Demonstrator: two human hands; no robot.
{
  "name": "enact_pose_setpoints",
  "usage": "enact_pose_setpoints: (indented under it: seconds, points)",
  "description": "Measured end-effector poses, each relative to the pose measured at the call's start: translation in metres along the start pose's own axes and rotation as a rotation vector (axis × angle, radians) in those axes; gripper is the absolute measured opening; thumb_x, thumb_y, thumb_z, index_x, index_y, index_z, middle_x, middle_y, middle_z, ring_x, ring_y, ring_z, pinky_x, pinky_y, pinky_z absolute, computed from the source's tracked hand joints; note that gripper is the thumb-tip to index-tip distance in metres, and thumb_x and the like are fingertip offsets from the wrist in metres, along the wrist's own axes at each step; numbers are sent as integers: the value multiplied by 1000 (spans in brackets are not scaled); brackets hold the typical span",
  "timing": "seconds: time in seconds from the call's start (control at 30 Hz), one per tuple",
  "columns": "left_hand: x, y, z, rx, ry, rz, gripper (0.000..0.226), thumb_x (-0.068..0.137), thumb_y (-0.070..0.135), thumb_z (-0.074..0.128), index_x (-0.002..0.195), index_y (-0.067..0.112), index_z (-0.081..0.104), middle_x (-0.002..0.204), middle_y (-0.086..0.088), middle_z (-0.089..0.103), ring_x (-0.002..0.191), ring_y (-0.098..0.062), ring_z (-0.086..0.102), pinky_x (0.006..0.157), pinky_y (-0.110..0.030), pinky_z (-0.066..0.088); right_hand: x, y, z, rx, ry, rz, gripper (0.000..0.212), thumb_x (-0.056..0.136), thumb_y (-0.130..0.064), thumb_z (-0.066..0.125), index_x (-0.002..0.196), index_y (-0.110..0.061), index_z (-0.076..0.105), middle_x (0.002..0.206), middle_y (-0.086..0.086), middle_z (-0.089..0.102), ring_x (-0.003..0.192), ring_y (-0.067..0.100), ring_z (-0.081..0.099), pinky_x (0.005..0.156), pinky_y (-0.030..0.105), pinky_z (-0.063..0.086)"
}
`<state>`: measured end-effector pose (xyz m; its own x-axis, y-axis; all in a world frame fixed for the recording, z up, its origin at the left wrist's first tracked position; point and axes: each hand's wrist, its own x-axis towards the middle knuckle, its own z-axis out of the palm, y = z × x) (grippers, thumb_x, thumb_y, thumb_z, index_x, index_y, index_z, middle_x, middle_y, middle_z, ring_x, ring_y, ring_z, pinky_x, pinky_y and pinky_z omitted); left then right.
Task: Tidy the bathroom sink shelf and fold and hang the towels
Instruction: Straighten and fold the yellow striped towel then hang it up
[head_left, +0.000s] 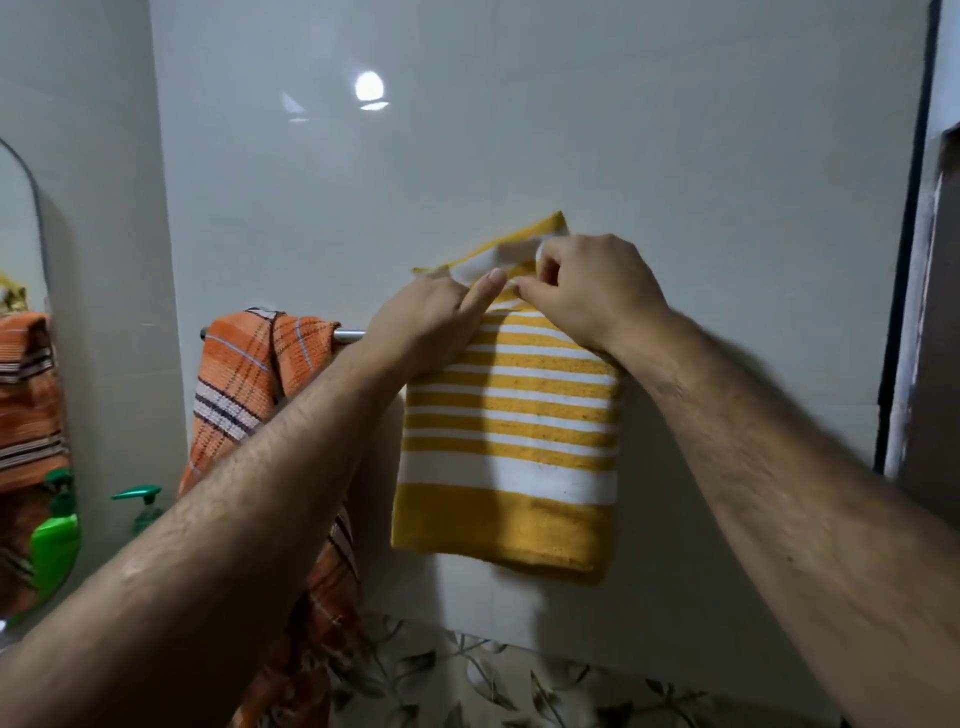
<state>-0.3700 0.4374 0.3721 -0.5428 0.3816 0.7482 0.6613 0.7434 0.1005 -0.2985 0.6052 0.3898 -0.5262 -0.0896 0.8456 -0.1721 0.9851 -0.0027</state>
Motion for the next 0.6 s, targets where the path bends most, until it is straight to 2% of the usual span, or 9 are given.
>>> enact_pose_setpoints:
  seconds: [0.03,0.1,0.13,0.17,0.2,0.23,0.33,0.47,0.6]
  points:
    - [-3,1,-1,-28,-50,-14,71,98,63,16,67,20,64,103,-20,66,102,-31,57,91,-40,43,-1,-1,-1,-20,-37,-16,41,93,-52,50,65,-22,54,70,-1,58,76,22,55,65,32,37]
    - [-5,2,-4,-77,-130,-59,82,94,70,13,100,13,72,117,-20,65,112,-30,55,99,-41,40,-4,-4,-2,-43,-140,-20,52,98,-55,34,60,-24,51,71,1,57,81,26,57,68,33,35]
    - [-4,4,-6,-113,-161,-105,83,94,70,13,116,11,68,126,-20,62,119,-30,53,103,-41,38,-4,-4,-2,-49,-207,-8,54,100,-54,29,67,-24,61,82,6,63,90,28,58,72,34,37]
    - [-3,6,-8,-157,-190,-155,83,94,69,14,124,10,64,131,-19,59,123,-30,52,107,-41,37,-4,-4,-3,-49,-274,15,57,100,-53,26,85,-22,71,98,10,67,98,29,58,78,36,40]
    - [-2,7,-10,-200,-214,-197,84,94,70,14,127,10,62,132,-18,59,124,-30,52,108,-40,36,-3,-4,-4,-33,-337,46,58,99,-54,26,103,-17,71,112,12,67,102,28,57,83,37,40]
    - [-1,7,-11,-236,-242,-230,89,90,74,13,126,10,63,131,-17,60,122,-29,53,108,-40,36,-3,-5,-6,-7,-394,80,59,98,-55,28,113,-15,69,119,12,66,102,27,55,84,36,40]
    - [0,7,-15,-335,-332,-265,102,77,88,10,110,13,71,121,-13,66,112,-25,61,108,-45,39,0,-5,-13,133,-569,180,67,90,-70,41,119,-16,67,122,7,65,104,24,60,87,33,43]
    - [3,12,-23,-378,-474,-276,92,77,88,9,95,22,71,106,-2,71,100,-17,65,104,-40,43,5,-3,-21,238,-802,177,66,72,-79,58,107,-24,70,110,-2,71,94,17,69,94,38,52]
    - [3,16,-31,-404,-559,-332,88,79,85,8,93,24,69,93,4,73,89,-11,68,83,-30,47,9,1,-27,338,-1032,278,64,69,-78,60,109,-29,69,106,3,75,98,21,72,96,42,52]
